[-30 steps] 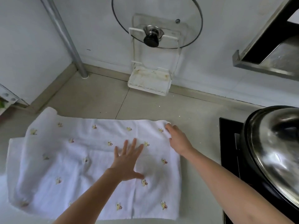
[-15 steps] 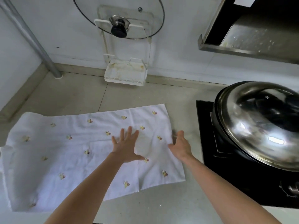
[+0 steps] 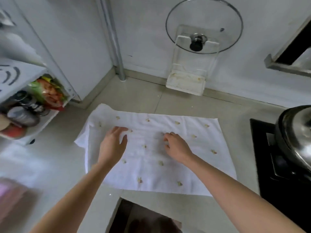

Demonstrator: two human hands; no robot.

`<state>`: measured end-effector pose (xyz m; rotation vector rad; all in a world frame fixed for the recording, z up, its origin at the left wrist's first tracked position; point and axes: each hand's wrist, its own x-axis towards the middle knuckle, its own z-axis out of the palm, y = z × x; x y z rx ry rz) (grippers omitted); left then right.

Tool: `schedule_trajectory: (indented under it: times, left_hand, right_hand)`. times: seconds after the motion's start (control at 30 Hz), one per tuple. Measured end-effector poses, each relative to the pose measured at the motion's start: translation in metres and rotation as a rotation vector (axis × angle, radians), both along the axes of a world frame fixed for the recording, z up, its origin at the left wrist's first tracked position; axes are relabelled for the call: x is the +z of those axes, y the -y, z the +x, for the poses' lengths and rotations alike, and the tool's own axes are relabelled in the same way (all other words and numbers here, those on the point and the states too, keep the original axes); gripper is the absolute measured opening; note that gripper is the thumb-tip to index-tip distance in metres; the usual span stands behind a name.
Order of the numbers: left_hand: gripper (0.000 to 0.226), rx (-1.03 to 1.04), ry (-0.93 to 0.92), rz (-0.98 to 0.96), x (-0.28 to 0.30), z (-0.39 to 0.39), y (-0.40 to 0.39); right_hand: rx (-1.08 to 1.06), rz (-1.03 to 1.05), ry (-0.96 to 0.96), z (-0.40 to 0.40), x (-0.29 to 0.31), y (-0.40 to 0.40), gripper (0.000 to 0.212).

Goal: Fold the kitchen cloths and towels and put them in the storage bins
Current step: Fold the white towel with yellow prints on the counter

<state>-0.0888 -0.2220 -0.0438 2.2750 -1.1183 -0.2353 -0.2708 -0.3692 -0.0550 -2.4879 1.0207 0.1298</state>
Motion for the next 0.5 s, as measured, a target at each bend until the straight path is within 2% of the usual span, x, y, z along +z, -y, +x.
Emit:
schedule_trajectory:
  times: [0.1,0.2,0.27,0.37,0.5]
  left_hand:
    - [0.025,0.352,-0.093,-0.117,-0.001,0.054,-0.061]
    - [0.026,0.525,-0.326,-0.04,-0.013,0.088,-0.105]
    - [0.029,0.527,-0.422,0.008,-0.017,0.096,-0.121]
    - [0.035,0.486,-0.487,-0.028,-0.018,0.097,-0.123]
    - [0.053,0.455,-0.364,0.027,-0.013,0.088,-0.093]
  right_hand:
    - [0.174,0.041,0.139,0.085,0.01,-0.028,0.023]
    - [0.309,0.022,0.196,0.162,0.025,-0.055,0.022]
    - [0.354,0.018,0.192,0.203,0.03,-0.067,0.021]
    - [0.396,0.017,0.131,0.25,0.031,-0.075,0.021]
    - [0.473,-0.019,0.069,0.282,0.029,-0.069,0.026]
